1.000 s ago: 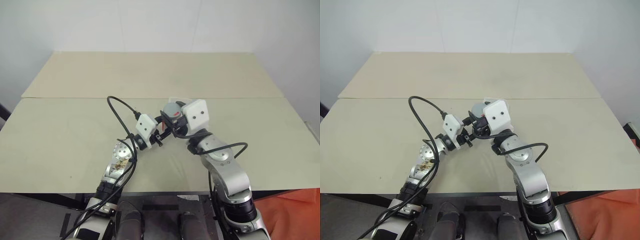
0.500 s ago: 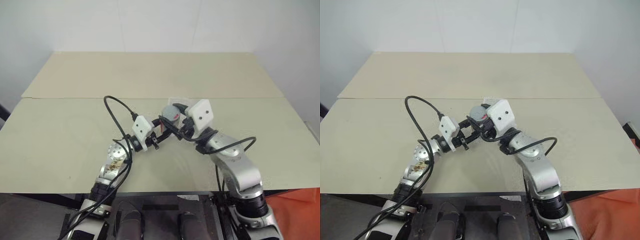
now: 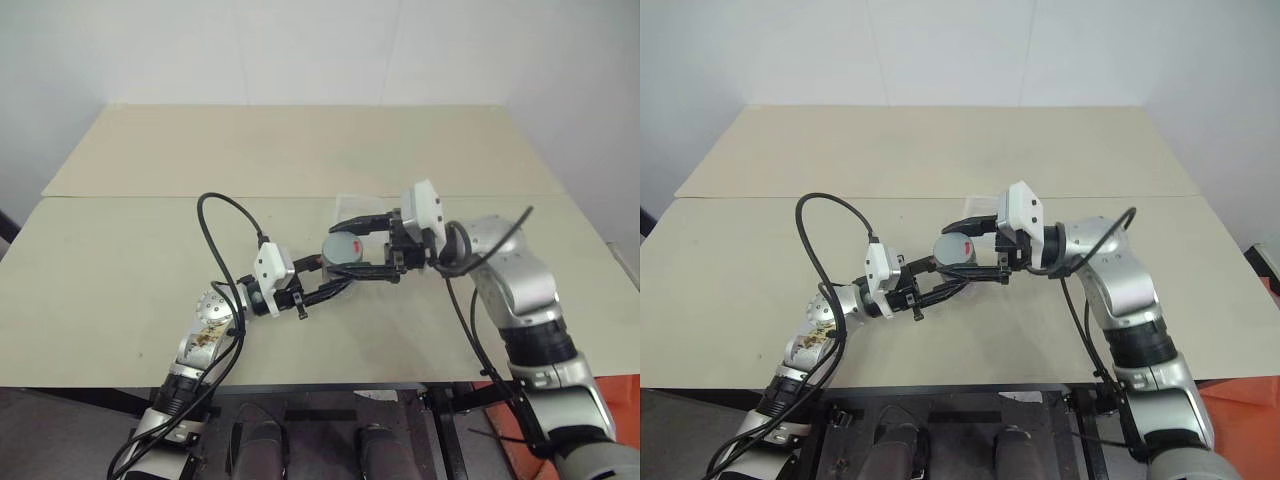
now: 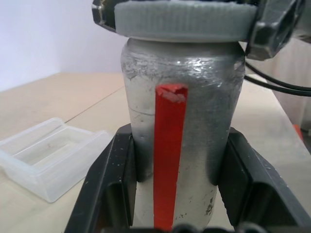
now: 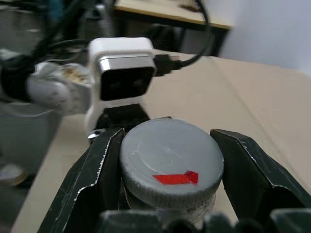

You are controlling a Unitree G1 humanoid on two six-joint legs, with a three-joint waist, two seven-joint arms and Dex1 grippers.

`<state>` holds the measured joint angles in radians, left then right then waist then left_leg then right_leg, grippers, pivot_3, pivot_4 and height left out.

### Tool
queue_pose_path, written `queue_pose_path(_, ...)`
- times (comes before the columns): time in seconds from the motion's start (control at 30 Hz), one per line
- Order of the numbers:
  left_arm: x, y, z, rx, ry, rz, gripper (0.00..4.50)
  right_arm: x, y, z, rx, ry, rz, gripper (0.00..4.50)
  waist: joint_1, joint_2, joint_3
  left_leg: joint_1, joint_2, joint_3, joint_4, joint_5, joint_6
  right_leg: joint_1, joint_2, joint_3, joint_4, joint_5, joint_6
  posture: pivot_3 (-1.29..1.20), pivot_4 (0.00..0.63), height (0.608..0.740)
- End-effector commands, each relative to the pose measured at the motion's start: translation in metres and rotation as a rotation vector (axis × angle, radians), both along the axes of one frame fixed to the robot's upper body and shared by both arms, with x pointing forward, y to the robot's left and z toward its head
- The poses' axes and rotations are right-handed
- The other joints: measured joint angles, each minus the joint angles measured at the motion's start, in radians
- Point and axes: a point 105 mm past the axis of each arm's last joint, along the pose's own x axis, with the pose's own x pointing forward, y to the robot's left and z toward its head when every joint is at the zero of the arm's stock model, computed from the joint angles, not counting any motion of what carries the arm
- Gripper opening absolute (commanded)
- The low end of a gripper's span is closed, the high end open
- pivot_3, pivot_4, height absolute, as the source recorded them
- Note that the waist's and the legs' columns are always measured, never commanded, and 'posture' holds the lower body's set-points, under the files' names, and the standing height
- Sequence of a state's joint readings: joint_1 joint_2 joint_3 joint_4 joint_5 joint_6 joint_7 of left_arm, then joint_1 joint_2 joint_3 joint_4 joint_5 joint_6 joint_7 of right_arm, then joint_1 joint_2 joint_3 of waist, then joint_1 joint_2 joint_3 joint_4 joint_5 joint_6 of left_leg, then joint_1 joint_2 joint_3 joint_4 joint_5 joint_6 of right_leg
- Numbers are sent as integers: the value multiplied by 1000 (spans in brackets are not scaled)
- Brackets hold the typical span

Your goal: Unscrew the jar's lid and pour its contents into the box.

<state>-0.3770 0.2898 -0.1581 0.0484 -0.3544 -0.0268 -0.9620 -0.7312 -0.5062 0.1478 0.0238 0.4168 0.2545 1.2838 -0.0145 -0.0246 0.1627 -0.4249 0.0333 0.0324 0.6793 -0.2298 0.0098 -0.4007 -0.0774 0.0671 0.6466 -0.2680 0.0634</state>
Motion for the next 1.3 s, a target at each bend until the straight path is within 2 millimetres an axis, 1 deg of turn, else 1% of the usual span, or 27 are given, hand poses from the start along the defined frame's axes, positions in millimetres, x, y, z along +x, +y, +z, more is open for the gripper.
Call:
queue_pose_path(0.03, -13, -10, 20, -28, -81, -66, 1924, 0, 3, 0, -52, 11, 153, 2808, 0, 0, 0, 0, 0, 0, 0, 0, 0, 0, 0, 0, 0, 0, 0, 0, 150, 740)
queue_pose_path(0.2, -15, -10, 18, -17, -84, -76, 1924, 5, -2, 3, -91, 33, 258, 2808, 1, 0, 0, 0, 0, 1, 0, 0, 0, 0, 0, 0, 1, 0, 0, 0, 150, 740)
queue_pose_path(0.5, -16, -10, 17, -11, -77, -83, 1924, 11, -4, 5, -79, 78, 272, 2808, 1, 0, 0, 0, 0, 0, 0, 0, 0, -1, 0, 0, 1, 0, 0, 0, 150, 740)
queue_pose_path(0.57, -15, -10, 16, -7, -69, -87, 1924, 11, -5, 5, -76, 89, 268, 3521, 1, 0, 0, 0, 0, 0, 0, 0, 0, -1, -1, 0, 1, 0, 0, 0, 150, 740)
queue_pose_path(0.6, -15, -11, 15, -5, -67, -88, 1924, 12, -7, 5, -79, 89, 262, 3744, 1, 0, 0, 0, 0, 0, 0, 0, 0, -1, -1, 0, 1, 0, 0, 0, 150, 740)
queue_pose_path(0.67, -14, -10, 13, -11, -59, -79, 1924, 10, -12, 11, -52, 78, 257, 4444, 3, 0, 0, 0, 0, 0, 0, 0, 0, -1, -1, 0, 1, 0, 0, 0, 150, 740)
queue_pose_path(0.7, -13, -10, 13, -14, -57, -74, 1924, 9, -15, 15, -35, 71, 253, 4480, 4, 0, 0, 0, 0, 0, 0, 0, 0, -1, -1, 0, 1, 0, 0, 0, 150, 740)
queue_pose_path(0.77, -11, -9, 11, -16, -51, -60, 1924, 3, -23, 21, 10, -7, 230, 4480, 6, 0, 0, -1, 0, 0, 0, 0, 0, -1, -1, 0, 1, 0, 0, 0, 150, 740)
queue_pose_path(0.83, -9, -7, 9, -11, -47, -47, 1924, 0, -29, 23, 34, -85, 168, 4480, 7, 0, 0, -1, 0, -1, 0, 0, 0, -1, -1, 0, 1, 0, 0, 0, 150, 740)
queue_pose_path(0.93, -7, -6, 4, -8, -35, -28, 1924, -17, -43, 28, 71, -102, 116, 4480, 9, 0, 0, -1, 0, -2, 0, 0, 0, -1, -1, 0, 1, 0, 0, 0, 150, 740)
queue_pose_path(1.0, -4, -6, 2, -3, -32, -9, 1924, -25, -46, 30, 100, -135, 25, 4480, 4, 0, 0, 0, 0, -2, 0, 0, 0, -1, -1, 0, 1, 0, 0, 0, 150, 740)
queue_pose_path(1.1, 3, -7, 1, -6, -35, 25, 1924, -34, -39, 30, 146, -165, -136, 4480, 8, 0, 0, -1, 0, -3, -1, 0, 0, -2, -1, 0, 1, 0, 0, 0, 150, 740)
queue_pose_path(1.17, 7, -8, 1, -3, -43, 50, 1924, -36, -29, 30, 193, -174, -244, 4480, 4, 0, 0, -1, 0, -3, 0, 0, 0, -2, -1, 0, 1, 0, 0, 0, 150, 740)
queue_pose_path(1.23, 10, -9, 1, 0, -42, 57, 1924, -34, -21, 34, 247, -212, -349, 4480, 0, 0, 0, 0, 0, -3, 0, 0, 0, -1, 0, 1, 1, 0, 0, 0, 150, 740)
queue_pose_path(1.3, 10, -9, 0, 6, -45, 55, 1924, -30, -11, 35, 283, -204, -439, 4480, -1, 0, 0, 0, 0, -3, 0, 0, 0, -2, 0, 1, 2, 0, 0, 0, 150, 740)
